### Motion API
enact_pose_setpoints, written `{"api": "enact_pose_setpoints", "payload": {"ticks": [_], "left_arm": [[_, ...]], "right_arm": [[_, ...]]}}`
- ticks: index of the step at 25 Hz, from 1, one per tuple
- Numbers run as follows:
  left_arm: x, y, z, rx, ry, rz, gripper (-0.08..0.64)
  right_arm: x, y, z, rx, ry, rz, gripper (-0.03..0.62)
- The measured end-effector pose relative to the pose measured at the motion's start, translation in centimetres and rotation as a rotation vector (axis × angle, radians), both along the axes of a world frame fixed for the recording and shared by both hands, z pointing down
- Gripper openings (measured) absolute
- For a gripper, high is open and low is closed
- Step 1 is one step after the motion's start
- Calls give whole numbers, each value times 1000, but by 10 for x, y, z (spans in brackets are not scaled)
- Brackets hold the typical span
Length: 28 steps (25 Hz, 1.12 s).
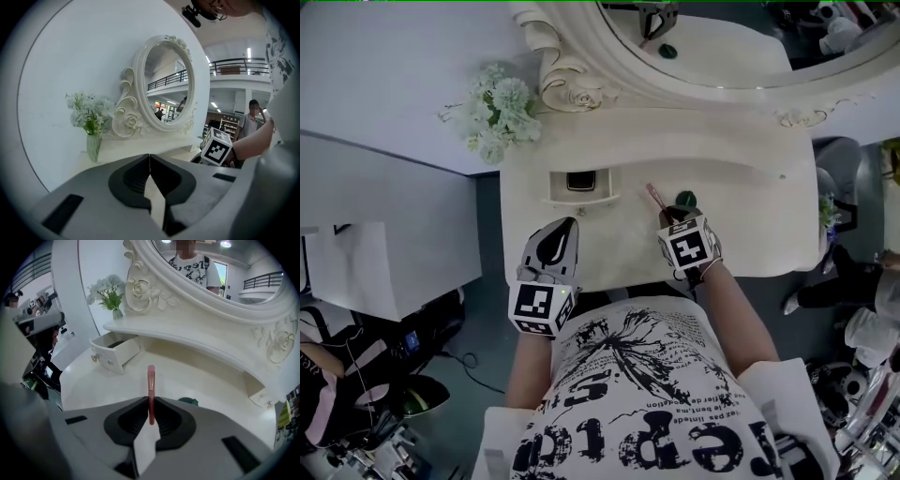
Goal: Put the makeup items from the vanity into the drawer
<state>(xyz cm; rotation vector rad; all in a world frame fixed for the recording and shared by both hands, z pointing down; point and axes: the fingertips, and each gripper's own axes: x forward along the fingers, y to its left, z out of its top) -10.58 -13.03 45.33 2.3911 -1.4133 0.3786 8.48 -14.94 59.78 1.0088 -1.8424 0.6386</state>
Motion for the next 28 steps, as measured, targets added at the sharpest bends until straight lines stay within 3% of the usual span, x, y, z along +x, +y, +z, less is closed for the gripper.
{"api": "enact_pose_setpoints", "payload": {"ticks": [7,13,25,28], "left_arm": [[-22,-1,-20,51,5,-9,21],[-50,-2,-38,53,3,-40,21],[-104,14,-35,39,0,-151,21],[-111,14,-31,50,2,-165,21]], "right_arm": [[-40,-20,-42,72,-92,-38,54],[-98,-28,-71,78,-148,-170,52],[-175,-32,-54,9,-58,-438,54],[-184,-41,-47,14,-45,-464,54]]}}
